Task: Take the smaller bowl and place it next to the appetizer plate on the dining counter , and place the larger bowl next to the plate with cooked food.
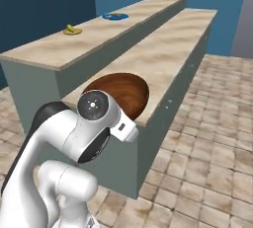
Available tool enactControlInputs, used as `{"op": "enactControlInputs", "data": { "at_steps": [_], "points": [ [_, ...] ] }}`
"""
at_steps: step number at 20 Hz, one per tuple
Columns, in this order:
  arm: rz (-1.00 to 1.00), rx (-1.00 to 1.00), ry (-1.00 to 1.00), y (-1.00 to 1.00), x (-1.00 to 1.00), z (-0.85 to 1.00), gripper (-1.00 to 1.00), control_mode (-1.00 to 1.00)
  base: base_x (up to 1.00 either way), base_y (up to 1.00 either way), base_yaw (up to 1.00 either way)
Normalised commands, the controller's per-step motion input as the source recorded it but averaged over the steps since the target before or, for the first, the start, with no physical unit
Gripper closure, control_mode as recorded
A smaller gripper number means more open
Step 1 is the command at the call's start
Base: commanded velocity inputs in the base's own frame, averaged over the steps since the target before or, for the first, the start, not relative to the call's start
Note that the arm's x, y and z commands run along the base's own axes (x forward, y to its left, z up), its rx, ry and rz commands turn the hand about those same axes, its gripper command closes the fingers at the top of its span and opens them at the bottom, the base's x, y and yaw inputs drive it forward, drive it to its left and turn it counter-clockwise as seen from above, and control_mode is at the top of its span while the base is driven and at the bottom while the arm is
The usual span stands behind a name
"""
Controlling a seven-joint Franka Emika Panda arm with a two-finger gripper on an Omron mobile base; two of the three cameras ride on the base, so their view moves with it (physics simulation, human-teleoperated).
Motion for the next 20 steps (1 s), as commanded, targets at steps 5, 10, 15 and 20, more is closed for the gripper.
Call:
{"op": "enactControlInputs", "data": {
  "at_steps": [5, 10, 15, 20],
  "points": [
    [0.00, 0.00, 0.00, 0.00, 0.00, 0.00, 1.00, 1.00, 0.24, 1.00, 0.00],
    [0.00, 0.00, 0.00, 0.00, 0.00, 0.00, 1.00, 1.00, 0.35, 1.00, 0.00],
    [0.00, 0.00, 0.00, 0.00, 0.00, 0.00, 1.00, 1.00, 0.40, 1.00, 0.00],
    [0.00, 0.00, 0.00, 0.00, 0.00, 0.00, 1.00, 1.00, 0.44, 1.00, 0.00]
  ]
}}
